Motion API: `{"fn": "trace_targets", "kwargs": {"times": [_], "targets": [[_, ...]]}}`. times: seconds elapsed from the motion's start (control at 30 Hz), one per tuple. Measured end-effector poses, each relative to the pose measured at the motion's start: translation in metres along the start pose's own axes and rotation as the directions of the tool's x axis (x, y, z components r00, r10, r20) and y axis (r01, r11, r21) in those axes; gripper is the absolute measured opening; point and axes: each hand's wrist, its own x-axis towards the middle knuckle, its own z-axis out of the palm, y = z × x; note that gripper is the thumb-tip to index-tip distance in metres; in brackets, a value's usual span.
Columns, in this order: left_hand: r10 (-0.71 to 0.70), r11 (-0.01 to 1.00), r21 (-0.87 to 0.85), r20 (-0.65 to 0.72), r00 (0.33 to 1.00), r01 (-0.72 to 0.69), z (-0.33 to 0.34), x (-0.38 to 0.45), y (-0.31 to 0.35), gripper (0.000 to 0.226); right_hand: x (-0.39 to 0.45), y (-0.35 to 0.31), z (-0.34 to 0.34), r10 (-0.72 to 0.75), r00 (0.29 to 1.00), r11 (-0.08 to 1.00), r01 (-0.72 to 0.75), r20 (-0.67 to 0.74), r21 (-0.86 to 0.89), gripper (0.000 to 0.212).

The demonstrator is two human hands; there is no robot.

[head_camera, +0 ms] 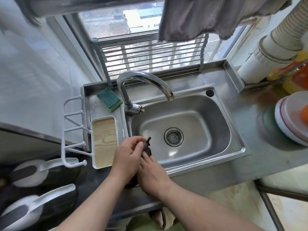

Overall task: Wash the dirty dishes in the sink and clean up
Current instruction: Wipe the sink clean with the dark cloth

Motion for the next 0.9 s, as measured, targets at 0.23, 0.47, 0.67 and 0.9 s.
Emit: {"fn": "trace_targets", "kwargs": {"times": [0.23, 0.47, 0.67, 0.9], "targets": [[-0.014, 1.000, 0.012, -0.045, 0.999, 0.015, -0.002, -0.008, -0.004, 0.019, -0.006, 0.019, -0.002, -0.173, 0.982, 0.983, 0.167, -0.080, -0.082, 0.058], [0.034, 0.999, 0.026, -0.245, 0.969, -0.029, -0.017, -0.008, -0.016, 0.024, 0.124, 0.018, -0.083, 0.004, 0.999, 0.992, -0.008, -0.032, -0.126, 0.058], [0.036, 0.999, 0.044, -0.285, 0.958, -0.024, -0.019, -0.009, -0.024, 0.032, 0.126, 0.003, -0.060, 0.041, 0.999, 0.982, -0.034, 0.032, -0.185, 0.067], [-0.005, 0.999, 0.035, -0.225, 0.974, 0.013, -0.004, -0.001, -0.001, 0.027, -0.021, -0.009, 0.053, -0.066, 0.997, 0.987, 0.072, -0.049, 0.147, 0.061]]}}
